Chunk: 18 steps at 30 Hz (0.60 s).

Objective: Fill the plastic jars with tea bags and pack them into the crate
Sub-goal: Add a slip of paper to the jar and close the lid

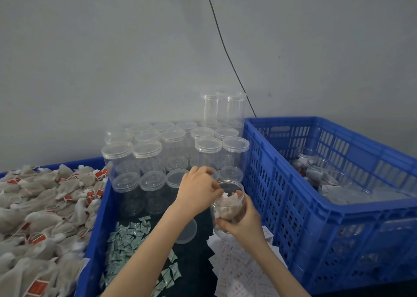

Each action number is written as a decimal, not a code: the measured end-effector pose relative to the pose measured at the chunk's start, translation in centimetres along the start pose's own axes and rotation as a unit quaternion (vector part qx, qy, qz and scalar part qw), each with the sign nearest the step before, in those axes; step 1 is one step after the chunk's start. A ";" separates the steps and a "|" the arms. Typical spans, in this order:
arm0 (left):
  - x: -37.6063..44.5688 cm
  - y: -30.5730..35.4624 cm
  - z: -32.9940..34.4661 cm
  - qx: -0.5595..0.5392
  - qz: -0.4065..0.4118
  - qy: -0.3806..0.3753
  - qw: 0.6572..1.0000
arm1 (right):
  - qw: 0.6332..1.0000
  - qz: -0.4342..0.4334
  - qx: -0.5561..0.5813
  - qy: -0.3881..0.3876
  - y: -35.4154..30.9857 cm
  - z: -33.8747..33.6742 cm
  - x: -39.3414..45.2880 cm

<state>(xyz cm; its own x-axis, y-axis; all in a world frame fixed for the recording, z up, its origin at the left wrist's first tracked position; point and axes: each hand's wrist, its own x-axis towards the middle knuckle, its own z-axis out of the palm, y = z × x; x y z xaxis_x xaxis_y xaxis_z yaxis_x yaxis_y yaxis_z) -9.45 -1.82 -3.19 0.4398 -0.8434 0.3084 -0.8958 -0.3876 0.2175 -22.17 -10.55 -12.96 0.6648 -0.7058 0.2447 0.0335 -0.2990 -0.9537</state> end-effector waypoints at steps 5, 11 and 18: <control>0.0 -0.1 -0.2 -0.089 -0.016 -0.100 0.991 | 1.000 0.003 -0.003 -0.007 -0.2 0.2 -0.1; -0.7 -0.8 -0.6 -0.371 -0.006 -0.038 0.928 | 1.000 0.015 0.024 -0.006 -0.7 0.1 -0.1; -2.0 -1.9 1.1 -0.527 0.031 -0.138 0.838 | 0.994 0.006 0.095 -0.057 -3.9 -0.4 2.4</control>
<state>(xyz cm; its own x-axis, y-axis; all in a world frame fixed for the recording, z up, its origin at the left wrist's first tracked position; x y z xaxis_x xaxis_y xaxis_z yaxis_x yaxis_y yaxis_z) -8.76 0.21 -5.24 0.2332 -0.9600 0.1551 -0.2980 0.0812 0.9511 -21.04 -11.34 -8.59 0.7462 -0.6276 0.2220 0.1576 -0.1575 -0.9749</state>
